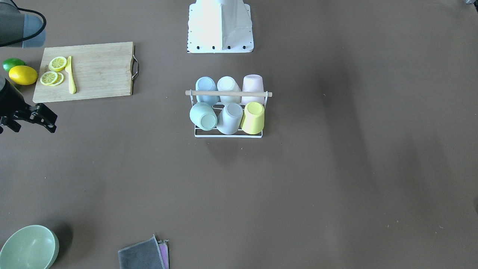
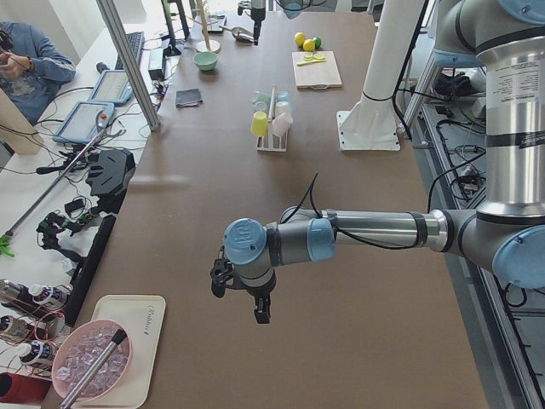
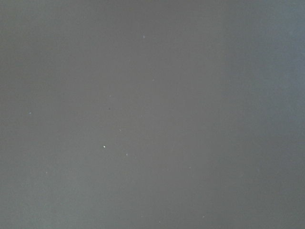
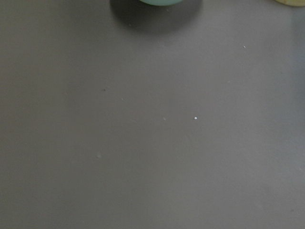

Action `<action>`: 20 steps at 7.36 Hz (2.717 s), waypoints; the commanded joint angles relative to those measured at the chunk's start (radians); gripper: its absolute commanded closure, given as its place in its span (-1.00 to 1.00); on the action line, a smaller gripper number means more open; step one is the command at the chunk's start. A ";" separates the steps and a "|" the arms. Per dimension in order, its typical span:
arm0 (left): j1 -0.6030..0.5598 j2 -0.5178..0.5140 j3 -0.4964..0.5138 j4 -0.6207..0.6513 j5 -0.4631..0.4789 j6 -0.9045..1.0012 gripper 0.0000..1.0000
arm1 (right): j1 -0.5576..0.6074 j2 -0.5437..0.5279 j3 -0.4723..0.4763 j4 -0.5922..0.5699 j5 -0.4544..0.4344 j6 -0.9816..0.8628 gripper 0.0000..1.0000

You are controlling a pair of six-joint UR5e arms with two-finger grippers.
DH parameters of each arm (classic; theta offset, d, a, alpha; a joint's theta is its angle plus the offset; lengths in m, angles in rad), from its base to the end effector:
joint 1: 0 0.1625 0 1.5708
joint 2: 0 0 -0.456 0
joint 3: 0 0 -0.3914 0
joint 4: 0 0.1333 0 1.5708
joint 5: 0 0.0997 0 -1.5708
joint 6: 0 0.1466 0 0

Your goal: Place cup on cup holder

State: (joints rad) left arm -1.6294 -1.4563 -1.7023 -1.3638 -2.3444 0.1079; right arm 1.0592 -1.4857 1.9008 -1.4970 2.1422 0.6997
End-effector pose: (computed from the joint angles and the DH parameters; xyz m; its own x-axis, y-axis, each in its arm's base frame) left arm -0.0553 -0.4148 0.7307 0.7085 -0.0670 -0.7025 -0.0189 0.9933 -0.1139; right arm -0.2187 -0.4998 0.5210 0.7443 0.0113 0.6677 -0.0616 0.9968 0.0518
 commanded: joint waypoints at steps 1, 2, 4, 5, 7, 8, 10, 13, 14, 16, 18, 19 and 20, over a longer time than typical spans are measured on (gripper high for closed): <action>-0.012 -0.012 0.003 0.022 0.058 -0.007 -0.97 | 0.054 -0.128 0.026 -0.018 0.002 -0.247 -1.00; -0.012 -0.013 0.001 0.022 0.072 -0.008 -0.97 | 0.121 -0.171 0.012 -0.044 0.002 -0.402 -1.00; -0.012 -0.013 0.009 0.017 0.071 -0.007 -0.97 | 0.337 -0.160 -0.064 -0.174 0.043 -0.721 -1.00; -0.012 -0.013 0.004 0.014 0.071 -0.008 -0.97 | 0.445 -0.153 -0.124 -0.199 0.159 -0.796 -1.00; -0.012 -0.018 -0.002 0.008 0.071 -0.004 -0.97 | 0.562 -0.145 -0.218 -0.195 0.217 -0.827 -1.00; -0.012 -0.015 -0.007 -0.006 0.071 -0.005 -0.97 | 0.571 -0.148 -0.256 -0.190 0.217 -0.859 -1.00; -0.012 -0.004 -0.005 -0.009 0.071 -0.004 -0.97 | 0.571 -0.175 -0.261 -0.190 0.212 -0.848 -1.00; -0.012 -0.001 0.003 -0.011 0.071 -0.002 -0.97 | 0.570 -0.171 -0.270 -0.190 0.205 -0.847 -1.00; -0.012 -0.009 -0.011 -0.024 0.068 -0.001 -0.97 | 0.570 -0.171 -0.272 -0.190 0.208 -0.847 -1.00; -0.012 -0.003 -0.011 -0.075 0.069 -0.001 -0.97 | 0.570 -0.173 -0.270 -0.190 0.206 -0.847 -1.00; -0.012 -0.003 -0.010 -0.075 0.069 -0.002 -0.97 | 0.570 -0.173 -0.270 -0.190 0.208 -0.847 -1.00; -0.012 -0.003 -0.010 -0.075 0.069 -0.001 -0.97 | 0.570 -0.173 -0.272 -0.190 0.208 -0.845 -1.00; -0.012 -0.003 -0.010 -0.075 0.068 -0.001 -0.97 | 0.570 -0.173 -0.272 -0.195 0.208 -0.845 -1.00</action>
State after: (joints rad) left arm -1.6414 -1.4589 -1.7120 -1.4384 -2.2752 0.1068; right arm 1.6291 -1.6582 1.6296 -1.6883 2.3500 -0.1461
